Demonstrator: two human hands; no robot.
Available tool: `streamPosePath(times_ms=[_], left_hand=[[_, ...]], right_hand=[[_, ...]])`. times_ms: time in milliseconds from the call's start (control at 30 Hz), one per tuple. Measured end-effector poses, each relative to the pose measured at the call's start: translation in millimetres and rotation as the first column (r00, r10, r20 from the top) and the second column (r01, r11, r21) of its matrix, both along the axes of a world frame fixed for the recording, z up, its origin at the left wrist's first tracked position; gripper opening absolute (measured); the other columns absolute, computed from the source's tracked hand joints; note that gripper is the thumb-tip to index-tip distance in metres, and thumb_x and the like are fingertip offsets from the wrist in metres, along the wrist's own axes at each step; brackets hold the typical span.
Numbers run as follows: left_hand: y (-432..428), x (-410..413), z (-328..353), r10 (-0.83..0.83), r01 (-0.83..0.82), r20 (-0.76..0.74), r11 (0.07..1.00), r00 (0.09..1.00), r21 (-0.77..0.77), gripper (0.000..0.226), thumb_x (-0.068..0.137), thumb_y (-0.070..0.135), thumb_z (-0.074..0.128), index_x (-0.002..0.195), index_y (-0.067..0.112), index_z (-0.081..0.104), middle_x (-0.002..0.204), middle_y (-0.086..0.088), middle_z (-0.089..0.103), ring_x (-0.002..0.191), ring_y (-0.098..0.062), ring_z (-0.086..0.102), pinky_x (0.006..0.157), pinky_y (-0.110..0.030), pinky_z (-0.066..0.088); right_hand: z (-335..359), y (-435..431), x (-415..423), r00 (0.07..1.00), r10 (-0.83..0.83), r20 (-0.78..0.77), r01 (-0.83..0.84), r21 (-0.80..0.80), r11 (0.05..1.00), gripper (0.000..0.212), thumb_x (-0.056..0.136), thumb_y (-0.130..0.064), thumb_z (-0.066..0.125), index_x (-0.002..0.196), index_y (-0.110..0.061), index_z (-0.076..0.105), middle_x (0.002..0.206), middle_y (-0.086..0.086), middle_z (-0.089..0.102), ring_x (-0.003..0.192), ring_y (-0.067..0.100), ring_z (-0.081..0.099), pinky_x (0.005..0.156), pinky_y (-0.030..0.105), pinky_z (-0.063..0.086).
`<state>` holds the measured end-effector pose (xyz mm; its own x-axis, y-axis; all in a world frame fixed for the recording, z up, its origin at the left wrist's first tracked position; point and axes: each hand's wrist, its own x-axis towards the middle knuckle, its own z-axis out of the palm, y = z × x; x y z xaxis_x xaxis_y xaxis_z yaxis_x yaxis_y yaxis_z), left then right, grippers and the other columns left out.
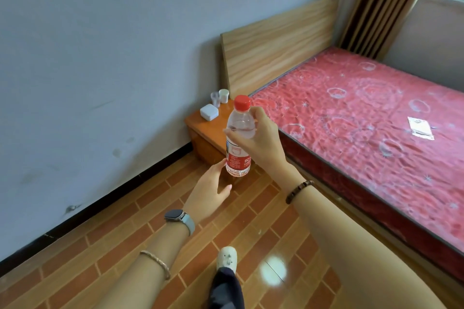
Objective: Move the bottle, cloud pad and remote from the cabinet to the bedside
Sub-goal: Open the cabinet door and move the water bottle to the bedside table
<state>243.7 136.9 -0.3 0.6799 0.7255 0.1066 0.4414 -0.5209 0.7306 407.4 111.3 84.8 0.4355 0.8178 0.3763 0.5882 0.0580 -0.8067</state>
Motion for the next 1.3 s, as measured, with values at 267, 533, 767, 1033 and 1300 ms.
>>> streamPosePath(times_ms=[267,533,767,1033,1300], left_hand=[[114,67,-4,-0.034,0.034,0.005,0.999,0.999,-0.022,0.066,0.09,0.023,0.06,0.145,0.026,0.024,0.146,0.008,0.038,0.133,-0.005,0.035,0.103,-0.013,0.023],[225,124,7,-0.051,0.051,-0.019,0.999,0.999,-0.02,0.068,0.089,0.023,0.061,0.146,0.022,0.024,0.148,0.002,0.037,0.135,-0.012,0.034,0.107,-0.021,0.025],[298,156,-2,-0.01,0.009,-0.032,0.999,0.999,-0.042,0.067,0.088,0.025,0.063,0.144,0.022,0.027,0.146,0.005,0.04,0.134,-0.008,0.037,0.109,-0.024,0.03],[364,197,-12,0.193,-0.195,-0.05,0.98,0.98,-0.046,0.065,0.088,0.023,0.063,0.143,0.019,0.029,0.146,0.002,0.04,0.133,-0.012,0.039,0.102,-0.018,0.029],[414,224,-32,0.414,-0.421,-0.083,0.901,0.906,-0.106,0.067,0.089,0.026,0.061,0.145,0.019,0.025,0.149,0.002,0.036,0.135,-0.01,0.035,0.106,-0.02,0.027]], right_hand=[[-5,114,65,0.996,-0.081,-0.048,0.079,-0.051,0.996,0.053,0.07,-0.046,0.077,0.11,-0.025,0.05,0.099,-0.009,0.065,0.091,0.007,0.065,0.08,0.038,0.058],[12,215,110,0.989,-0.108,-0.098,0.102,-0.058,0.993,0.049,0.073,-0.042,0.077,0.108,-0.021,0.05,0.094,-0.009,0.062,0.085,0.004,0.063,0.074,0.025,0.054],[5,296,147,0.997,-0.016,-0.079,0.008,-0.111,0.994,0.059,0.07,-0.045,0.077,0.116,-0.022,0.048,0.106,-0.004,0.064,0.095,0.013,0.065,0.081,0.038,0.058],[-6,396,189,0.982,0.19,-0.014,-0.19,-0.144,0.971,0.057,0.073,-0.039,0.079,0.115,-0.017,0.049,0.105,0.0,0.064,0.092,0.017,0.065,0.08,0.037,0.058],[-32,486,209,0.92,0.392,-0.012,-0.386,-0.206,0.899,0.059,0.072,-0.046,0.078,0.116,-0.02,0.048,0.111,-0.001,0.064,0.096,0.016,0.064,0.082,0.038,0.058]])
